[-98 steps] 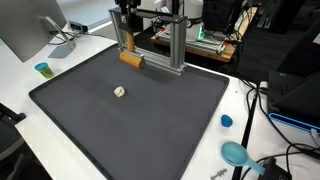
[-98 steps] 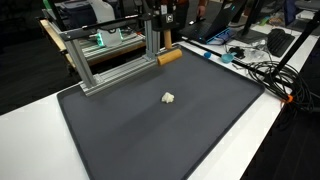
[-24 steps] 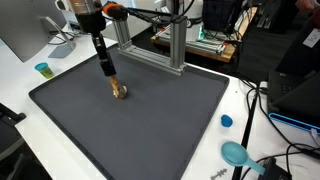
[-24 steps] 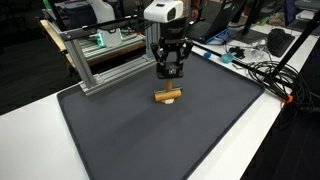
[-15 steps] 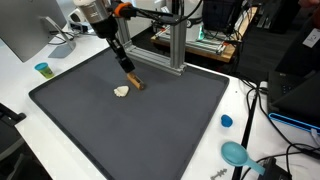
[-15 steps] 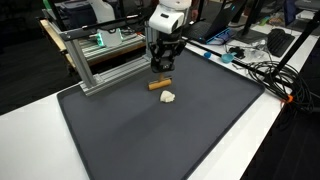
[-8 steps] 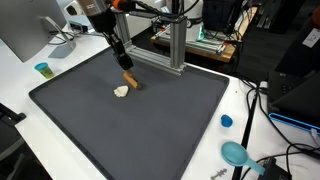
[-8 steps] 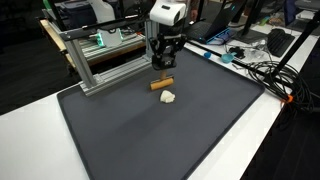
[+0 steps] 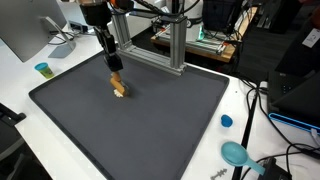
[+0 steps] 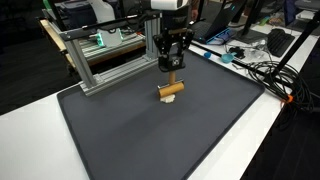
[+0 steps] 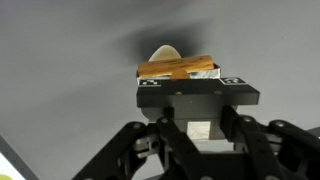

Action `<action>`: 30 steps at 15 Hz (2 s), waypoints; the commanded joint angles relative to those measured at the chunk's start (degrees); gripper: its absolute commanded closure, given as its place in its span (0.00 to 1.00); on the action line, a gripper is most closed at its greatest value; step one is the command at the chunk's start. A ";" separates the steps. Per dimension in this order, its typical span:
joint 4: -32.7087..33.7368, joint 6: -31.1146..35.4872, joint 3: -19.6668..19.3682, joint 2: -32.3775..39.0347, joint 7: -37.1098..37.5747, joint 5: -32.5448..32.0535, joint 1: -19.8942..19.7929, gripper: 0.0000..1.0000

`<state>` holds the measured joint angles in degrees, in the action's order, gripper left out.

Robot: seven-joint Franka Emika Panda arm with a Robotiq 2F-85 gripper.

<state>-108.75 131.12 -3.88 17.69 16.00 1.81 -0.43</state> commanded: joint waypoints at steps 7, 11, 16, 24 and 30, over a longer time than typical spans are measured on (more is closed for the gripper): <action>0.07 -4.87 -0.07 1.80 -0.22 0.42 -0.35 0.78; 0.42 -5.76 -0.03 2.13 0.11 0.97 -0.44 0.78; 0.64 -4.57 -0.22 2.17 1.16 1.41 -0.46 0.78; -1.48 -5.06 -0.09 -2.15 0.45 -1.08 -0.05 0.53; -1.50 -5.02 -0.14 -1.00 0.44 -1.07 -0.05 0.53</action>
<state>-110.35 126.23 -4.06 16.69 16.46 0.74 -0.42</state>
